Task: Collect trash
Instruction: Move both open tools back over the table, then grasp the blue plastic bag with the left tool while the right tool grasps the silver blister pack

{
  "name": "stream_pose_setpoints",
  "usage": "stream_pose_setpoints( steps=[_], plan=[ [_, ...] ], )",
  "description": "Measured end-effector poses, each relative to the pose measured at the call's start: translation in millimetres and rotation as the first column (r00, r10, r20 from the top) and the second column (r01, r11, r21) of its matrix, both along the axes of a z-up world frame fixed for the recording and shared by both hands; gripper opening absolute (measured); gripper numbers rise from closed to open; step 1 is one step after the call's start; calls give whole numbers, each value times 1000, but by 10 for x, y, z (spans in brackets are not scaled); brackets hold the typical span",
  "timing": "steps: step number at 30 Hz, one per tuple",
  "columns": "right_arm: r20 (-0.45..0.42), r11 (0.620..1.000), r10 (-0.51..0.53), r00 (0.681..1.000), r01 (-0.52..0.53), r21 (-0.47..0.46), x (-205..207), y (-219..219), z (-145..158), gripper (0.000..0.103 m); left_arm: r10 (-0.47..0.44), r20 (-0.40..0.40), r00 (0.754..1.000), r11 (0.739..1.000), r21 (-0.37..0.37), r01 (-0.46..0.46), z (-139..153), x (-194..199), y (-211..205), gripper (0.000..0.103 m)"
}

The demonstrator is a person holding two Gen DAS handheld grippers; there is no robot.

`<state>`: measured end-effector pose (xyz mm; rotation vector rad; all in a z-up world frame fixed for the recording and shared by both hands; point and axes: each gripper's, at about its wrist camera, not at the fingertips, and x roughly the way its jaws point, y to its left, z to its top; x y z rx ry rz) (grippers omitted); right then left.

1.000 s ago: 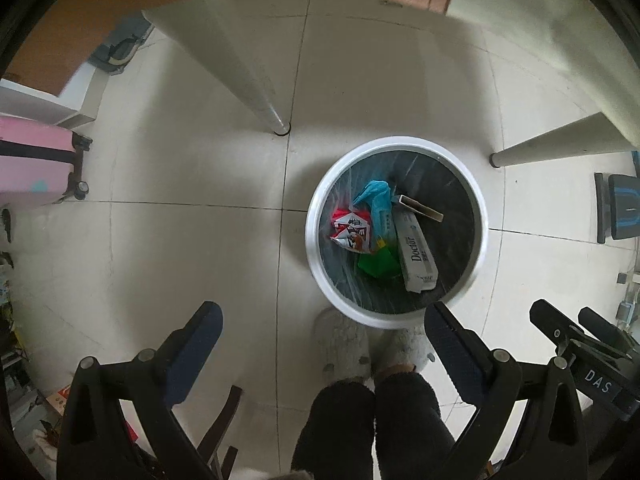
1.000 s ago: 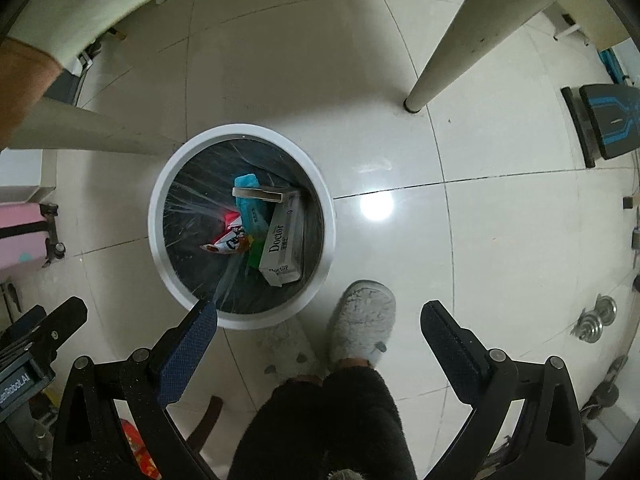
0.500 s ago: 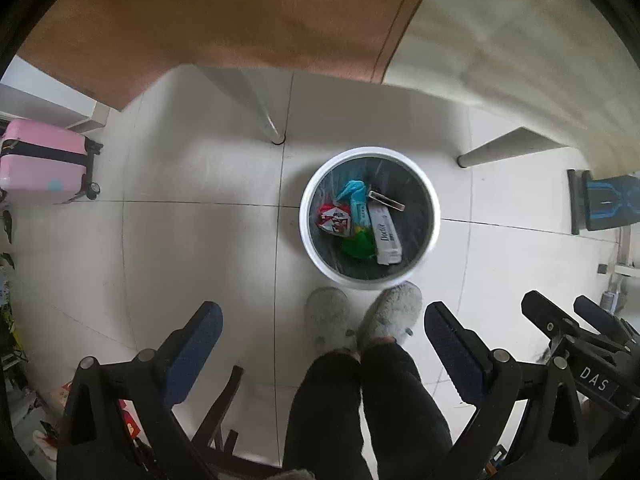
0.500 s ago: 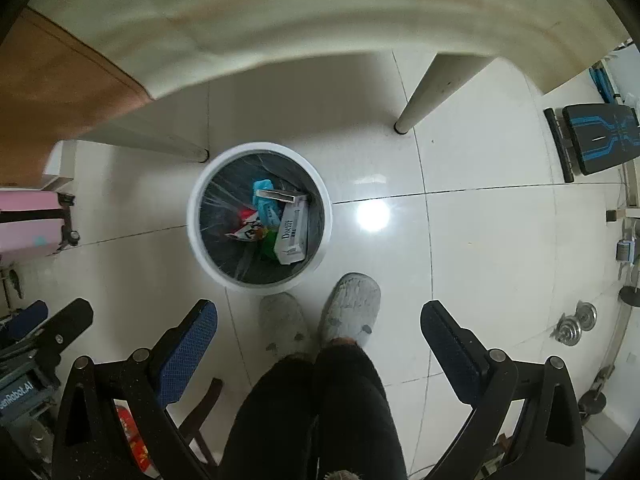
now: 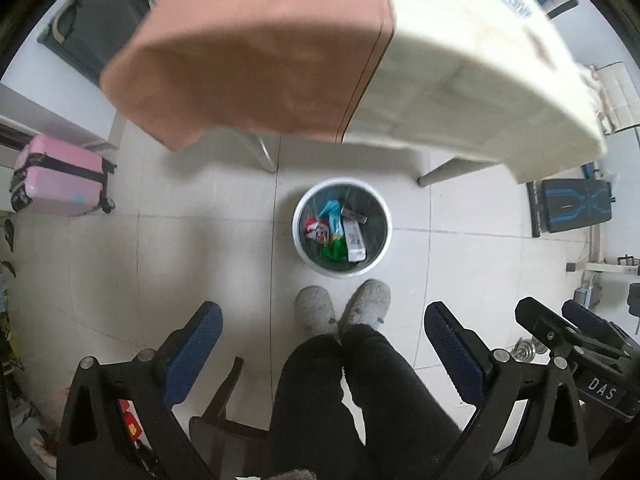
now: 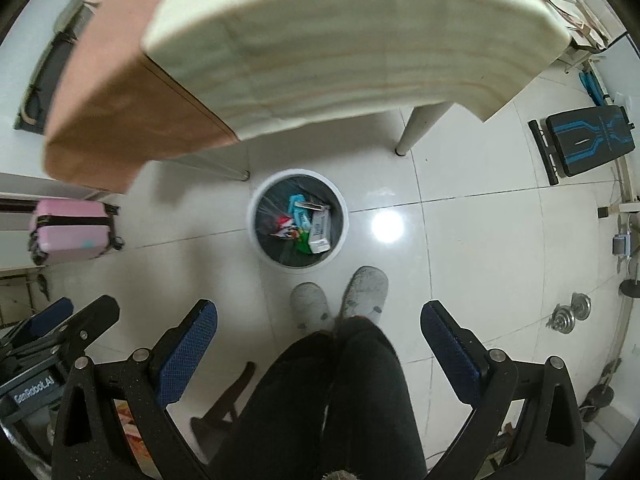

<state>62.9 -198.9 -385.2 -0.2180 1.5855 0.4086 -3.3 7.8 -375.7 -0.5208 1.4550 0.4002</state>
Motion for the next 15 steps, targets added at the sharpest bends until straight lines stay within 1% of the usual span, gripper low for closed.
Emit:
stream_pose_setpoints(
  steps=[4, 8, 11, 13, 15],
  plan=[
    [11, 997, -32, 999, 31, 70, 111, -19, 519, 103, 3, 73, 997, 999, 39, -6, 442, 146, 59, 103],
    [58, 991, -44, 997, 36, 128, 438, 52, 976, 103, 14, 149, 989, 996, 88, -27, 821, 479, 199, 103],
    [106, 988, -46, 993, 30, 151, 810, 122, 1235, 103, 22, 194, 981, 991, 127, -47, 1004, 853, 337, 103],
    [134, 988, -42, 990, 22, 153, 1097, 193, 1370, 103, 27, 205, 978, 988, 142, -57, 1047, 1092, 452, 103],
    [149, 988, -28, 988, 5, 152, 1414, 256, 1440, 103, 38, 203, 978, 985, 157, -70, 1059, 1405, 584, 103]
  ],
)
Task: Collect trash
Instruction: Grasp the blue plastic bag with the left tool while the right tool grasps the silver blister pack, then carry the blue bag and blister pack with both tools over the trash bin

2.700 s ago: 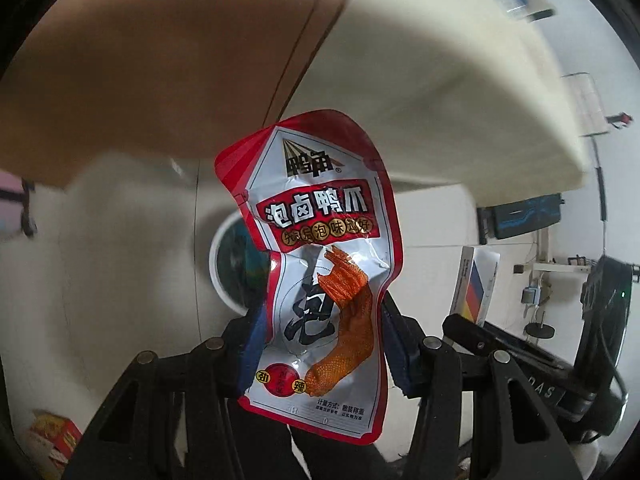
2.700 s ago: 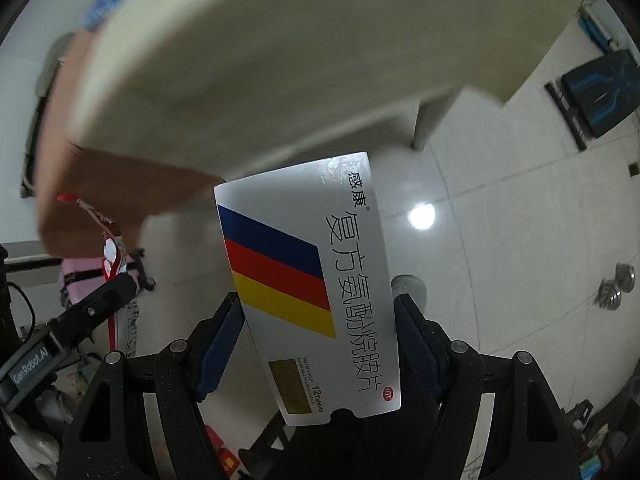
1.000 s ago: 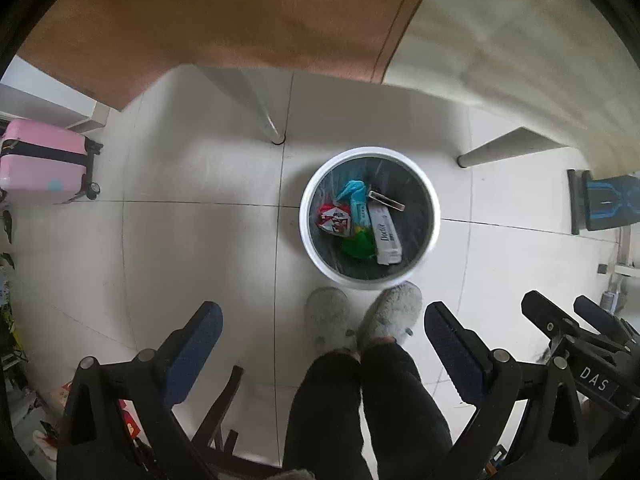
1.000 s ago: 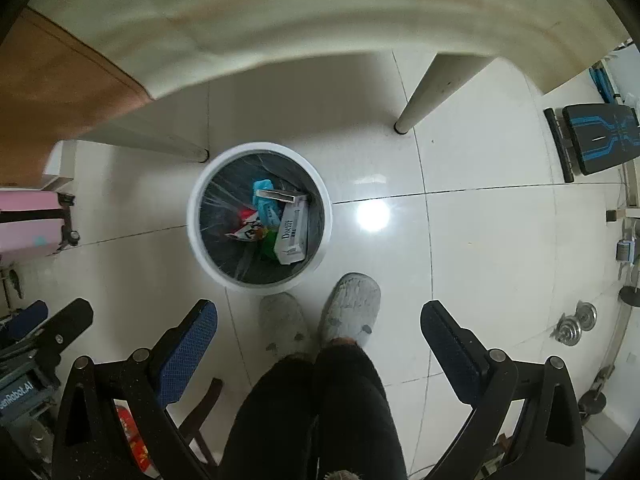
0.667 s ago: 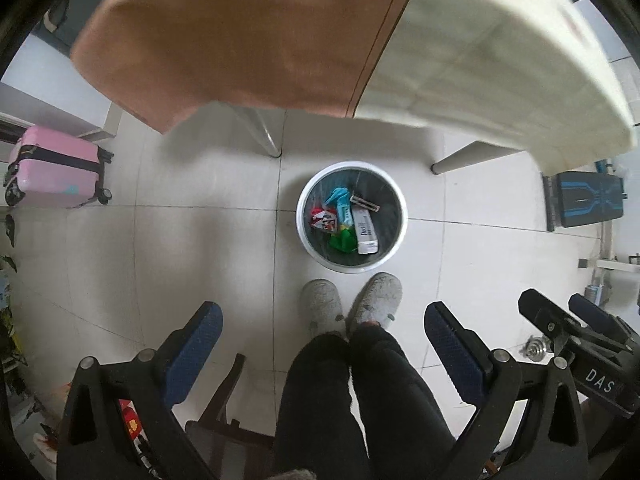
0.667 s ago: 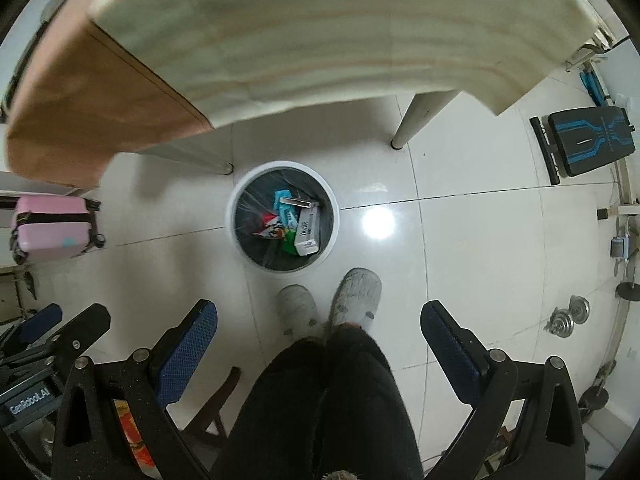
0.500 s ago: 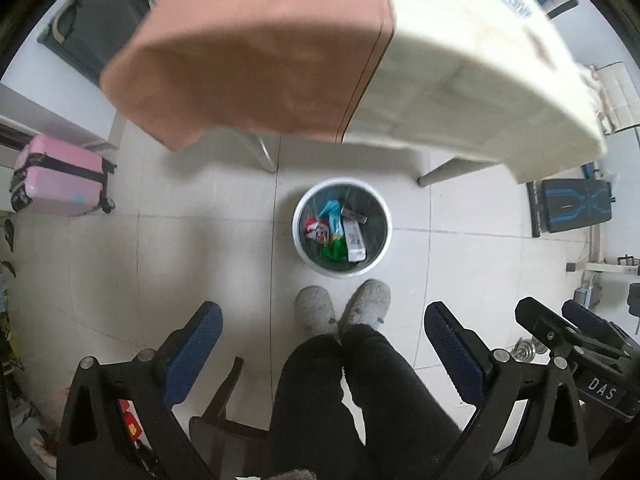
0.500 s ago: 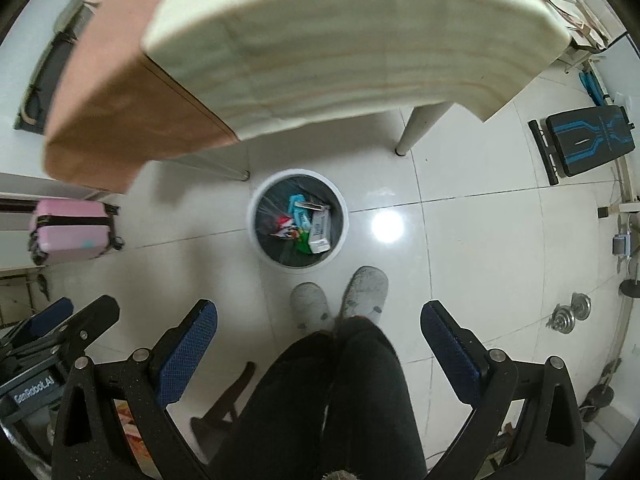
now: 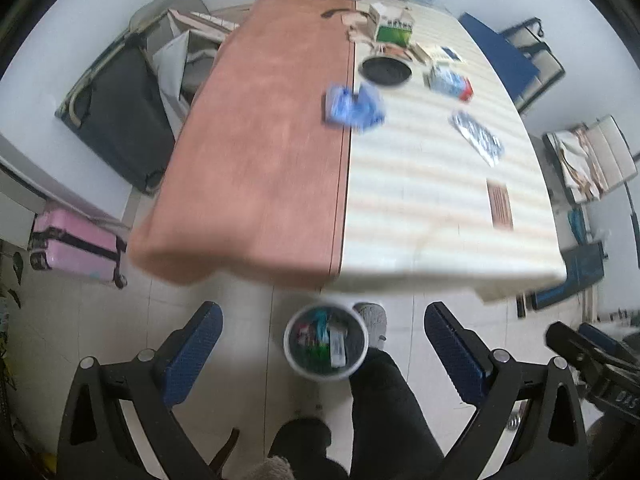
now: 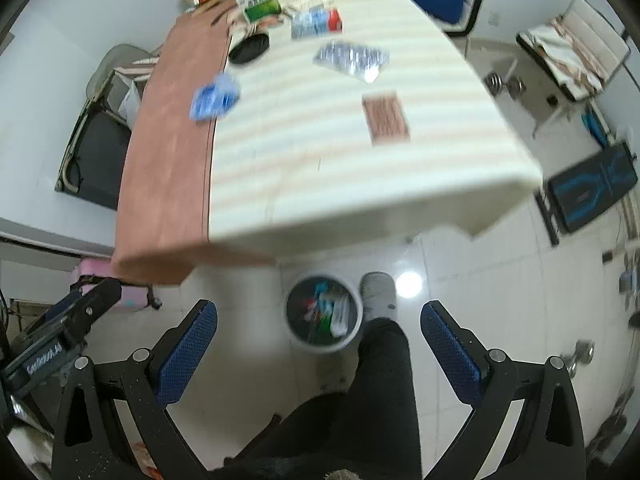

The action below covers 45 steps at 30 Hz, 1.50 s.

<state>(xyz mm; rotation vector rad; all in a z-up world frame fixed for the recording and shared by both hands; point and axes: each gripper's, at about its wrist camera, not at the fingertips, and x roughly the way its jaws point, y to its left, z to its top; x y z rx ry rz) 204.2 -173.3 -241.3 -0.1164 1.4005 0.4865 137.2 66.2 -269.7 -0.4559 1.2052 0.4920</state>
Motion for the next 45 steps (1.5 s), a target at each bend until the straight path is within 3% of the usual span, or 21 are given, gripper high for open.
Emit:
stream_pose_setpoints(
  steps=[4, 8, 12, 16, 19, 21, 22, 24, 26, 28, 29, 33, 45],
  plan=[
    [17, 999, 44, 999, -43, -31, 806, 197, 7, 103, 24, -33, 999, 999, 24, -23, -74, 592, 224, 103],
    [-3, 990, 106, 994, -106, -89, 1860, 487, -233, 103, 84, -82, 993, 997, 6, -83, -285, 1146, 526, 103],
    [-40, 972, 177, 983, -181, -150, 2661, 818, -646, 103, 125, -141, 982, 992, 17, -124, -525, 1587, 767, 103],
    [-106, 928, 292, 950, -309, -210, 3092, 1213, -1150, 103, 159, -183, 970, 986, -14, -164, -787, 1889, 971, 103],
    [-136, 889, 364, 922, -387, -243, 3194, 1448, -1426, 102, 168, -195, 966, 982, -49, -181, -937, 2064, 1080, 103],
    [-150, 866, 403, 903, -430, -257, 3213, 1581, -1573, 86, 169, -198, 966, 980, -72, -187, -1024, 2141, 1137, 103],
    [-155, 859, 408, 900, -436, -268, 3211, 1620, -1630, 87, 168, -201, 965, 979, -84, -188, -1067, 2174, 1160, 103],
    [-122, 859, 409, 904, -426, -284, 3169, 1647, -1619, 78, 167, -213, 963, 976, -100, -191, -1164, 2234, 1208, 102],
    [-113, 869, 394, 912, -410, -276, 3143, 1643, -1600, 72, 166, -214, 963, 974, -117, -194, -1240, 2270, 1243, 102],
    [-95, 882, 373, 923, -384, -271, 3120, 1620, -1586, 70, 166, -208, 964, 973, -124, -194, -1284, 2292, 1265, 94],
    [-91, 886, 366, 926, -377, -270, 3095, 1610, -1576, 70, 164, -202, 965, 973, -127, -192, -1295, 2294, 1267, 81],
    [-108, 911, 321, 941, -338, -238, 3100, 1526, -1559, 69, 157, -184, 970, 976, -119, -181, -1275, 2277, 1263, 73],
    [-90, 971, 190, 978, -200, -127, 3184, 1303, -1282, 69, 132, -97, 986, 987, -82, -140, -794, 2028, 888, 72]
  ],
)
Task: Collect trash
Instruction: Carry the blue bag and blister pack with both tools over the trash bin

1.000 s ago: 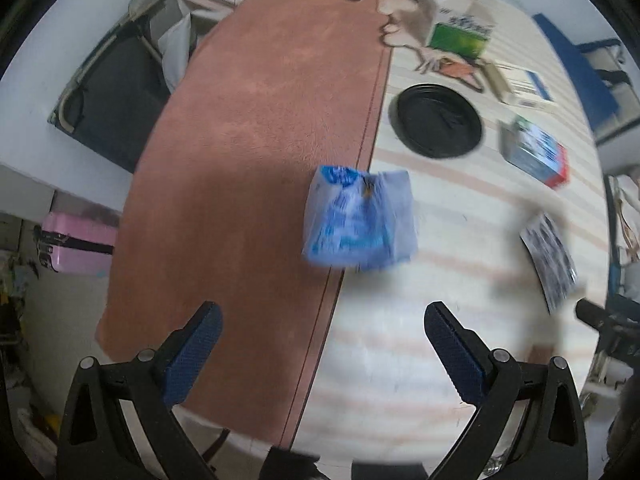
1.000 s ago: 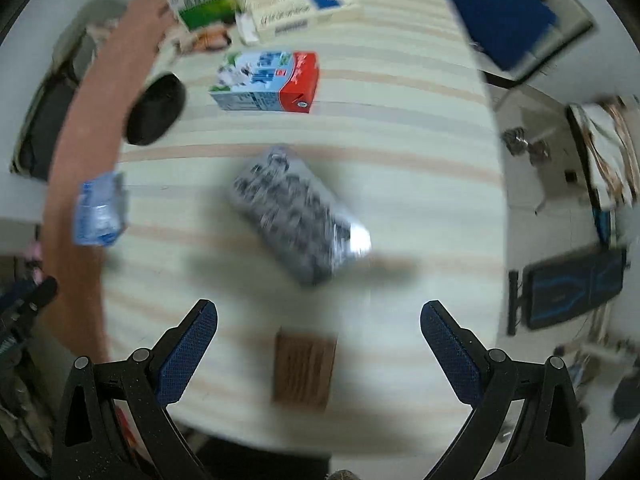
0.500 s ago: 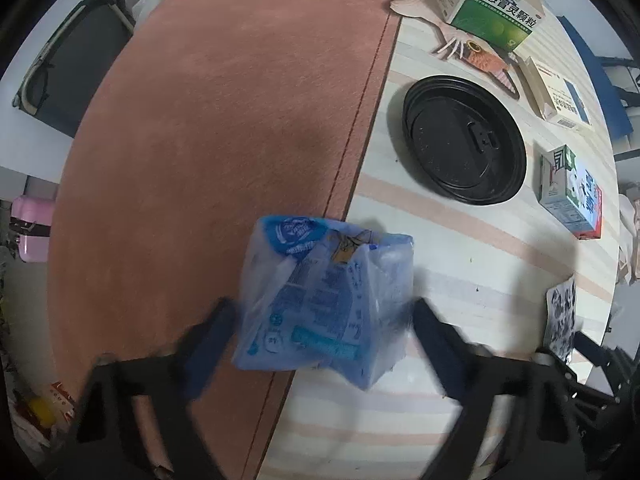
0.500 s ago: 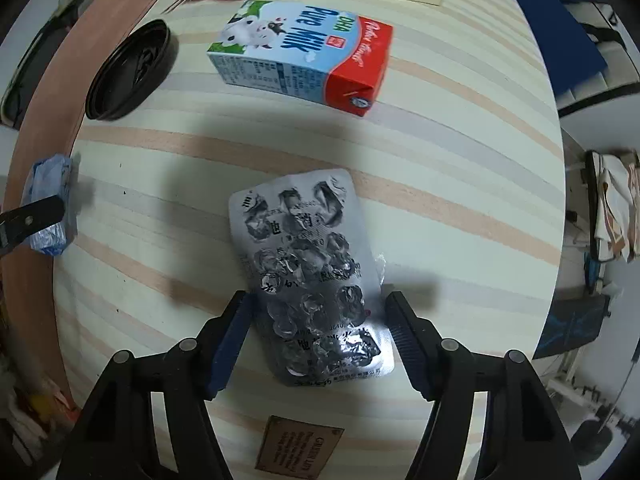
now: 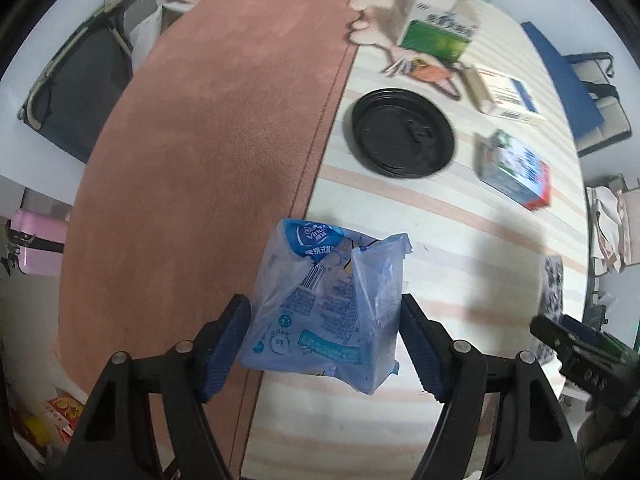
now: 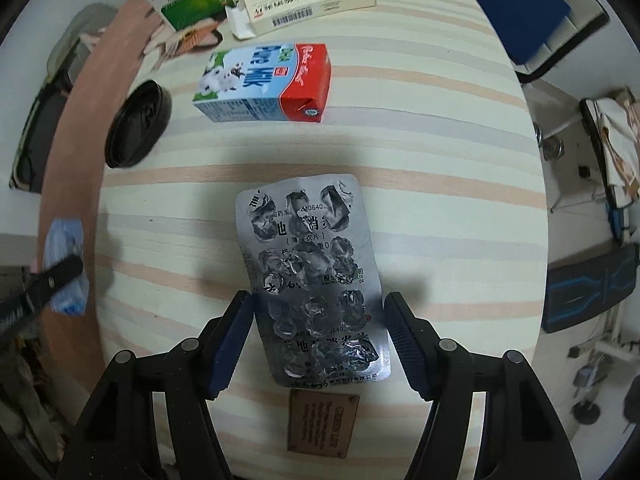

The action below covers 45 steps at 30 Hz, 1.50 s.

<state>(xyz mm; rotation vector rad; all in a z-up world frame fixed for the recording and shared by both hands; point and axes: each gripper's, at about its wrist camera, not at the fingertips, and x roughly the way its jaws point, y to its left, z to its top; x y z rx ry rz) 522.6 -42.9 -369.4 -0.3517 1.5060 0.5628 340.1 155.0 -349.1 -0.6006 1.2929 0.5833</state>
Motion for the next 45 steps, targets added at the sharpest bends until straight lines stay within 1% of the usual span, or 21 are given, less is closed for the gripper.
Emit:
stream_pose_setpoints(
  steps=[4, 5, 9, 11, 16, 20, 21, 23, 25, 27, 31, 33, 35, 38, 39, 40, 41, 42, 43, 44, 45],
  plan=[
    [4, 999, -27, 1000, 27, 38, -85, -108, 140, 69, -13, 32, 999, 1000, 24, 12, 166, -127, -194, 72],
    [7, 999, -32, 999, 31, 44, -98, -120, 153, 69, -16, 40, 999, 999, 28, 15, 182, -109, -239, 72],
    [29, 996, -51, 998, 49, 78, -371, -172, 352, 69, -29, 78, 997, 999, 47, 25, 363, -259, -344, 72],
    [44, 993, -62, 997, 58, 99, -549, -214, 460, 69, -40, 103, 994, 998, 54, 35, 462, -402, -384, 72],
    [90, 985, -100, 991, 86, 152, -1155, -298, 781, 69, -96, 164, 982, 993, 89, 82, 717, -841, -516, 72],
    [123, 975, -143, 982, 119, 186, -1665, -466, 1024, 69, -170, 203, 964, 982, 112, 149, 879, -1262, -666, 72],
    [131, 972, -159, 979, 132, 196, -1850, -523, 1080, 69, -189, 208, 960, 979, 116, 168, 905, -1372, -710, 72],
    [135, 961, -200, 970, 168, 219, -2194, -648, 1159, 69, -225, 207, 952, 971, 124, 203, 921, -1589, -793, 72],
    [126, 952, -231, 965, 197, 232, -2467, -790, 1209, 69, -243, 208, 948, 968, 111, 224, 902, -1800, -857, 72],
    [108, 942, -263, 959, 231, 242, -2776, -901, 1189, 69, -255, 196, 947, 966, 85, 243, 814, -1960, -905, 72],
    [59, 938, -289, 956, 270, 216, -3278, -1058, 966, 69, -263, 158, 952, 964, 21, 263, 545, -2245, -1001, 72],
    [29, 939, -293, 956, 282, 195, -3448, -1118, 779, 69, -266, 126, 956, 963, -11, 270, 327, -2332, -1041, 72],
    [-9, 944, -290, 957, 288, 159, -3628, -1169, 494, 69, -266, 96, 959, 961, -49, 272, 52, -2406, -1077, 72],
    [-62, 949, -289, 955, 294, 115, -3805, -1228, 39, 69, -273, 51, 961, 957, -91, 277, -450, -2480, -1117, 72],
    [-80, 949, -292, 953, 299, 97, -3866, -1256, -173, 69, -275, 32, 961, 954, -111, 277, -681, -2488, -1123, 72],
    [-105, 949, -296, 949, 305, 82, -3919, -1283, -406, 69, -278, 22, 960, 952, -125, 278, -827, -2499, -1126, 72],
    [-118, 948, -299, 947, 309, 74, -3949, -1299, -551, 69, -282, 9, 959, 949, -146, 280, -1041, -2498, -1129, 72],
    [-135, 947, -304, 943, 314, 60, -3993, -1324, -834, 69, -284, 2, 959, 945, -169, 280, -1252, -2495, -1132, 72],
    [-147, 946, -308, 940, 319, 53, -4025, -1345, -1042, 69, -284, -5, 959, 941, -192, 278, -1458, -2491, -1132, 72],
    [-156, 945, -311, 937, 322, 51, -4040, -1356, -1196, 69, -285, -19, 958, 937, -218, 274, -1693, -2485, -1131, 72],
    [-171, 945, -314, 934, 325, 44, -4063, -1373, -1456, 69, -288, -29, 957, 930, -246, 272, -1934, -2473, -1130, 73]
  ],
)
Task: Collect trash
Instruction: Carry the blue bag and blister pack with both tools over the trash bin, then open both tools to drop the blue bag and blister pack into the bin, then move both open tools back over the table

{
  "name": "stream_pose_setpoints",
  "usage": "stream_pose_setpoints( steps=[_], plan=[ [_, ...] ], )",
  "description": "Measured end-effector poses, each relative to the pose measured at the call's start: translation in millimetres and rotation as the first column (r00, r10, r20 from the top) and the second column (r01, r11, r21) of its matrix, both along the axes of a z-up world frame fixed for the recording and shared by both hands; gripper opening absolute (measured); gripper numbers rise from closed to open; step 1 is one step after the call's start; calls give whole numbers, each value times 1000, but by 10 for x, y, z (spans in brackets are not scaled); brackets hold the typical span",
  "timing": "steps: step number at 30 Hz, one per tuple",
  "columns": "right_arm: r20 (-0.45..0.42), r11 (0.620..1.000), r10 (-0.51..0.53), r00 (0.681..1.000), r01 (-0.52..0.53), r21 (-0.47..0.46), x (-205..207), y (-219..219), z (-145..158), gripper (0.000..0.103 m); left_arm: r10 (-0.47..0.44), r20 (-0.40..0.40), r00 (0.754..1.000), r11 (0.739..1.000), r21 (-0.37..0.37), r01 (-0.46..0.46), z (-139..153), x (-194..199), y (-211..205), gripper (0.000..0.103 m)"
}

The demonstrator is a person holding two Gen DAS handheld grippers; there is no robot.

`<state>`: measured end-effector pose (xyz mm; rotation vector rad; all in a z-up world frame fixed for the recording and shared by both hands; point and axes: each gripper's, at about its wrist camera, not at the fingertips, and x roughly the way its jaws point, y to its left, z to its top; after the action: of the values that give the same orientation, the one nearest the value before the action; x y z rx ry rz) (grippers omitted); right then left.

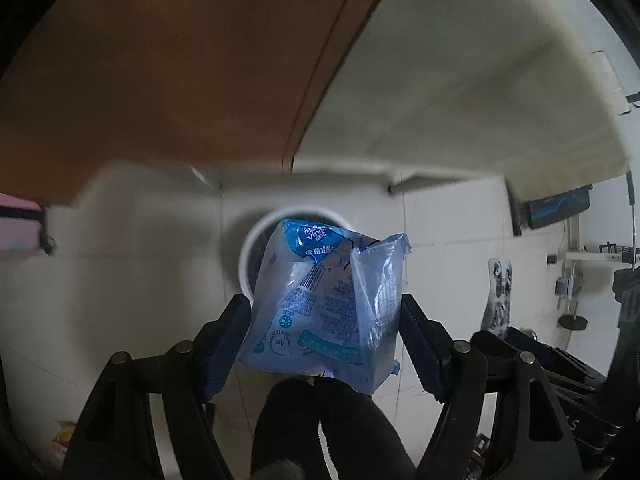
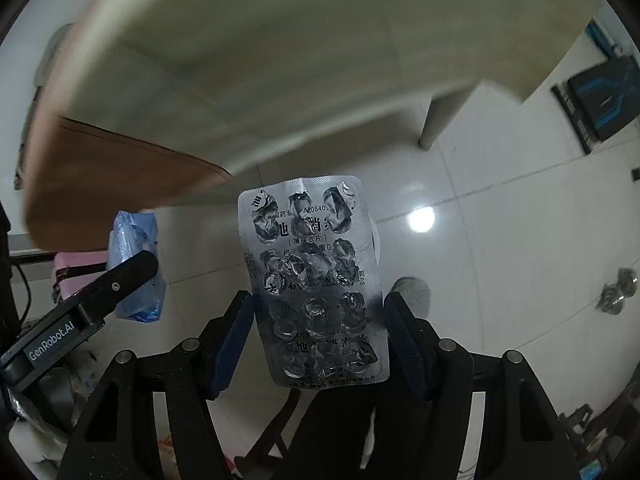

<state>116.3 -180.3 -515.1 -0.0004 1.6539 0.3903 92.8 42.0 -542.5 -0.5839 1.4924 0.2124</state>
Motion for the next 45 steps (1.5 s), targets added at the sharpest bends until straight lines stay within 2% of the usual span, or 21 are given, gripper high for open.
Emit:
stream_pose_setpoints(
  steps=[2, 4, 6, 8, 10, 12, 13, 16, 22, 29, 37, 45],
  plan=[
    [-27, 1000, -10, 1000, 10, -2, -22, -19, -419, 69, 8, -22, 1000, 1000, -28, -8, -397, 7, 15, 75],
    [-58, 1000, -17, 998, 17, 5, -59, -18, -938, 69, 14, -43, 999, 999, -46, -16, -764, 13, 28, 84],
    [-80, 1000, -15, 997, 17, 18, -88, 1, -1358, 69, 23, -70, 997, 998, -59, -28, -1107, 4, 34, 101],
    [-98, 999, -24, 995, 28, 35, -67, 25, -1718, 69, 32, -87, 996, 998, -60, -37, -1358, -15, 46, 102],
    [-117, 998, -23, 993, 30, 59, -88, 51, -2036, 71, 41, -101, 994, 998, -39, -46, -1532, -40, 49, 102],
    [-129, 997, -22, 991, 32, 77, -78, 67, -2252, 93, 56, -101, 993, 998, -6, -57, -1591, -97, 52, 102],
    [-123, 996, -18, 992, 28, 79, -80, 69, -2342, 97, 59, -100, 993, 998, 20, -57, -1590, -121, 46, 102],
    [-112, 998, -4, 994, 10, 58, -130, 22, -2472, 98, 55, -109, 993, 994, 101, -44, -1577, -227, 88, 102],
    [-50, 997, 62, 997, -65, -47, -168, 37, -2354, 100, 59, -125, 990, 990, 131, -42, -1378, -373, 7, 102],
    [8, 981, 117, 993, -114, -156, -178, 34, -1921, 100, 71, -117, 991, 985, 165, -51, -1013, -507, -33, 102],
    [34, 974, 134, 990, -126, -187, -275, 25, -1381, 100, 76, -106, 991, 982, 178, -57, -593, -630, -81, 102],
    [67, 973, 150, 986, -135, -189, -395, 9, -556, 100, 76, -91, 993, 984, 170, -60, 85, -783, -169, 102]
  ],
)
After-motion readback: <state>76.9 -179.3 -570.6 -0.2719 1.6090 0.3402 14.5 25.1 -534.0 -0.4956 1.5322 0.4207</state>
